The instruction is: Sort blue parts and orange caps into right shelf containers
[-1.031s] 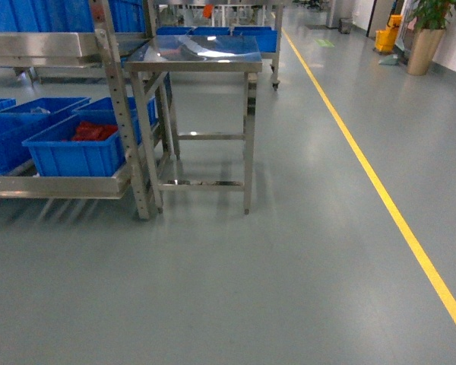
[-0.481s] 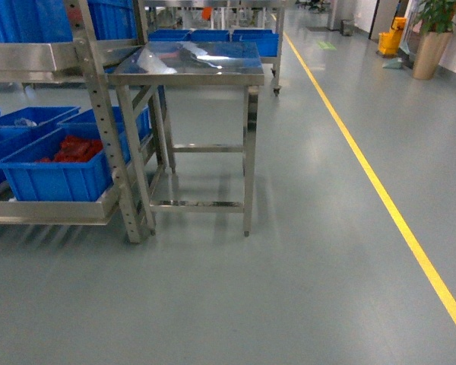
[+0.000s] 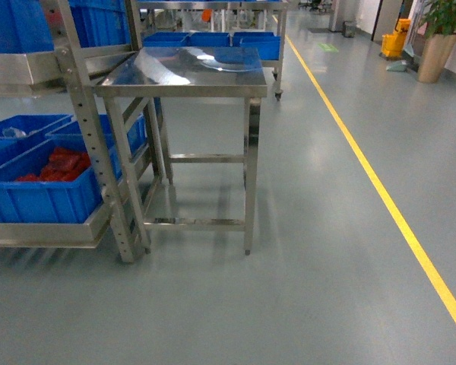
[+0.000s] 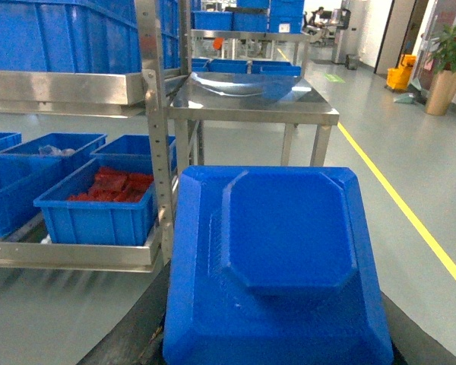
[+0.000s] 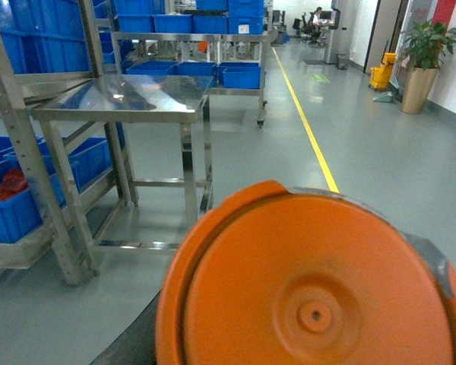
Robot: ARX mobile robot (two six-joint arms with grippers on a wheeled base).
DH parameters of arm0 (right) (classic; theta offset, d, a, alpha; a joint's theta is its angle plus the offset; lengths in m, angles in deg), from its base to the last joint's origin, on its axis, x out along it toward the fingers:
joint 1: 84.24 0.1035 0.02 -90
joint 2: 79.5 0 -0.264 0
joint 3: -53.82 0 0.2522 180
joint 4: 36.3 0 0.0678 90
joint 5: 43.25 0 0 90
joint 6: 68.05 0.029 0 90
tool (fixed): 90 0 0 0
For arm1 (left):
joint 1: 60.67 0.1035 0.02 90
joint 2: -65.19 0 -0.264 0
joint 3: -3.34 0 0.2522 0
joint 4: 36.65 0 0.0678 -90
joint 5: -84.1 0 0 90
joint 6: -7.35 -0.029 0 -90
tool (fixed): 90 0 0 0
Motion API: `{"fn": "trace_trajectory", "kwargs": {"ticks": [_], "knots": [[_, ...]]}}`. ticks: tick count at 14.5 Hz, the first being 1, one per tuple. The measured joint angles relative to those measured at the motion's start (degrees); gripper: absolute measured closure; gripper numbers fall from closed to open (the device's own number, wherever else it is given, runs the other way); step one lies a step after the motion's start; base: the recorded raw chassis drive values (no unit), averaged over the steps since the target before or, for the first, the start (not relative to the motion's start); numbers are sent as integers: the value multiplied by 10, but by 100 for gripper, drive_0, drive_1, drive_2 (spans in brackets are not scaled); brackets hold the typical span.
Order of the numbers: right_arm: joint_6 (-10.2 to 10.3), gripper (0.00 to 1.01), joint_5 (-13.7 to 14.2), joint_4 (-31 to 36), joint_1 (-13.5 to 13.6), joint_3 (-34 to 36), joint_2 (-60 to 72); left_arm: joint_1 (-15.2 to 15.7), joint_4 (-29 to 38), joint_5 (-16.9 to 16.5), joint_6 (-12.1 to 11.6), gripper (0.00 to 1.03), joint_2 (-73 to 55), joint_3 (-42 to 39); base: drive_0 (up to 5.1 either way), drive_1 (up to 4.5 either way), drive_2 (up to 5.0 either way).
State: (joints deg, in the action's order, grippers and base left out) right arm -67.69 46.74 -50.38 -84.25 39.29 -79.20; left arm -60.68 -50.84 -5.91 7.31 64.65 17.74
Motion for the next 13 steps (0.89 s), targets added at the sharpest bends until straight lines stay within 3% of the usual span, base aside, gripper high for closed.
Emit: {"fn": "trace_trajectory", "kwargs": {"ticks": [13], "knots": [[0,56,0,-2,0,0,0,0,0,0,0,62,0,0,-7,426,-440]]}}
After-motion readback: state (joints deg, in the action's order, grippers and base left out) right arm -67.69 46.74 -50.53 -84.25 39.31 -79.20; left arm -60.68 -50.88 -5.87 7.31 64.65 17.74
